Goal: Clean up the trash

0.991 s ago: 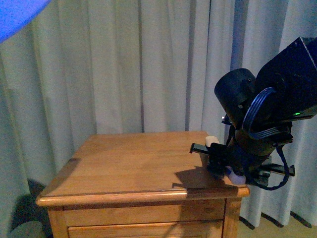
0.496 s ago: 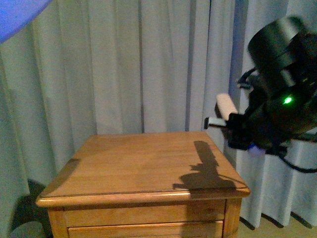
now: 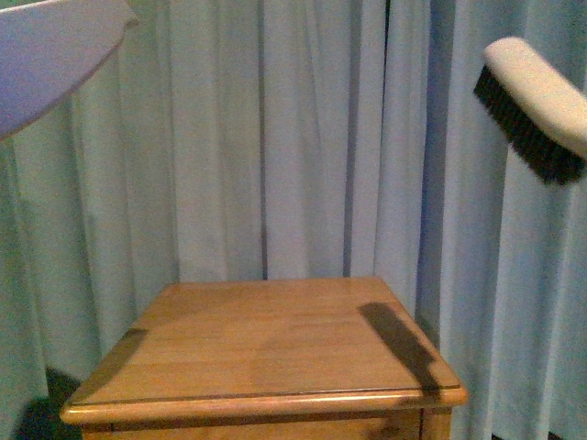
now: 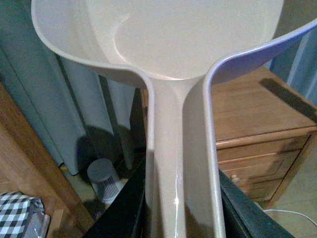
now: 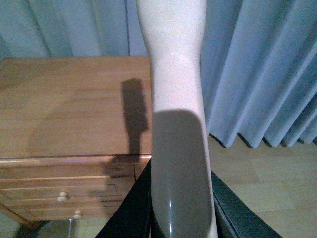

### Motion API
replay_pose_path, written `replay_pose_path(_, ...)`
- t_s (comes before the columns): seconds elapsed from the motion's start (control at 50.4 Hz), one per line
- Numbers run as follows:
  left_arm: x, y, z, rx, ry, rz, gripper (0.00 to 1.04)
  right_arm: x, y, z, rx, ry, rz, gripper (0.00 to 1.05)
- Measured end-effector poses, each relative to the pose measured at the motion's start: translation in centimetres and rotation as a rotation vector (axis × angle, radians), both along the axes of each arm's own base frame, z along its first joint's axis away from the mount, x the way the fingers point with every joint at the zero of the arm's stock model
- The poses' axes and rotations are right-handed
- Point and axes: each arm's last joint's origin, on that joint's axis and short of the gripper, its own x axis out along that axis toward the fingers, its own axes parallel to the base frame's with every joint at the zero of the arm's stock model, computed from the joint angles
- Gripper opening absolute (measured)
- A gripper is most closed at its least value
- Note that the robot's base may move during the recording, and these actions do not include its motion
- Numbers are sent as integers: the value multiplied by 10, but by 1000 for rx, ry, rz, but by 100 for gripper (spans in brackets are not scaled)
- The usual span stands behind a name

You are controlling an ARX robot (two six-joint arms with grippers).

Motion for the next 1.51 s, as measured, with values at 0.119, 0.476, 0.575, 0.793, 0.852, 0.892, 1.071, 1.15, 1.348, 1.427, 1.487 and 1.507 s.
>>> replay_pose_path(0.119,0,0,0,0,0,0,28,-34,-3,5,12,-49,-19,20)
replay_pose_path(0.476,0,0,0,0,0,0,28,-94,4,-6,20,-98,-61,20)
replay_pose_path(0.575,0,0,0,0,0,0,28,-101,6,-6,20,-111,-68,20)
replay_pose_path(0.793,0,0,0,0,0,0,28,-102,7,-16,5,-93,-78,20)
replay_pose_path(0.852,0,0,0,0,0,0,28,-102,7,-20,-1,-79,-86,20)
replay_pose_path(0.892,0,0,0,0,0,0,28,-102,7,-23,-6,-68,-93,20)
replay_pose_path(1.071,0,0,0,0,0,0,28,-102,7,-23,-4,-65,-96,20)
replay_pose_path(1.15,0,0,0,0,0,0,28,-102,7,-23,-3,-65,-97,20)
replay_pose_path(1.348,0,0,0,0,0,0,28,-101,7,-23,-4,-65,-97,20)
replay_pose_path(1.427,0,0,0,0,0,-1,28,-101,6,-23,-3,-66,-101,20)
replay_pose_path(1.487,0,-1,0,-1,0,-14,28,-101,6,-23,-1,-68,-111,20)
replay_pose_path(1.507,0,-1,0,-1,-1,-16,28,-102,6,-23,1,-68,-113,20)
